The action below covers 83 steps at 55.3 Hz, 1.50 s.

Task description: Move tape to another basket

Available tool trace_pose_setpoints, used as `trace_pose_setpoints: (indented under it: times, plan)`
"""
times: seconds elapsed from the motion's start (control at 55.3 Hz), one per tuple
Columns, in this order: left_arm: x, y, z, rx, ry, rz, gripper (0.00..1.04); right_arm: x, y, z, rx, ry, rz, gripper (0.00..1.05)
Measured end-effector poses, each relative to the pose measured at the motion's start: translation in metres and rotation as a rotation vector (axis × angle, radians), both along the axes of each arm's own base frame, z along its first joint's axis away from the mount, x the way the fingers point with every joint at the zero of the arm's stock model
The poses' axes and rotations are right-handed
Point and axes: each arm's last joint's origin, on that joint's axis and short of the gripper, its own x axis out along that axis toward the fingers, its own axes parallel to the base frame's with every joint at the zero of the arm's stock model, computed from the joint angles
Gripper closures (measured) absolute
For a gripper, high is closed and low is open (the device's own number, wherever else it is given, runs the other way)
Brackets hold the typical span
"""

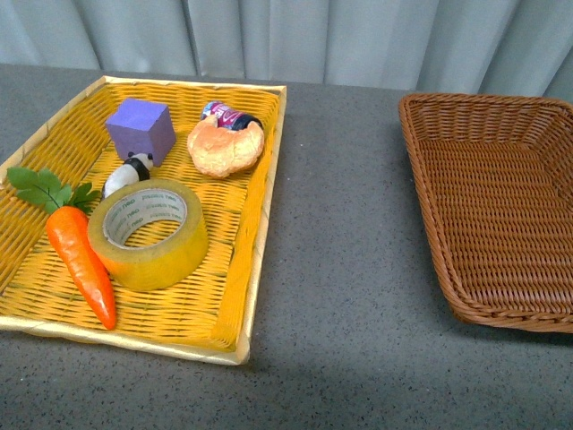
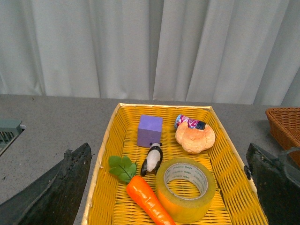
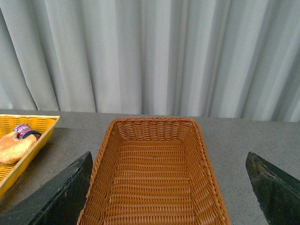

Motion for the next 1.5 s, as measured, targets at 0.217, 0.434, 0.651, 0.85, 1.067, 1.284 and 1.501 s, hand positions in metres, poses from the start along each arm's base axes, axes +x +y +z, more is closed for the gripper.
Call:
trace_pose_setpoints:
  times: [0.217,0.434,0.651,0.85,1.067,1.284,1.501]
  plan:
    - [0.0,0.0,0.0,0.0,0.0,0.0,0.07,0.0,0.0,-0.0001,0.0,0.0,0.0,0.09]
    - [0.0,0.0,0.0,0.0,0.0,0.0,0.07,0.0,0.0,-0.0001,0.0,0.0,0.0,0.09]
    - [0.0,0.0,0.0,0.0,0.0,0.0,0.07,0.0,0.0,0.0,0.0,0.0,0.0,0.09]
    - [0.0,0.0,0.0,0.0,0.0,0.0,0.07,0.0,0.0,0.0,0.0,0.0,0.0,0.09]
    - [0.0,0.0,0.0,0.0,0.0,0.0,0.07,0.0,0.0,-0.0001,0.0,0.0,0.0,0.09]
    - [0.0,0.0,0.0,0.0,0.0,0.0,0.07,0.0,0.0,0.0,0.0,0.0,0.0,0.09]
    - [0.0,0.0,0.0,0.0,0.0,0.0,0.07,0.0,0.0,0.0,0.0,0.0,0.0,0.09]
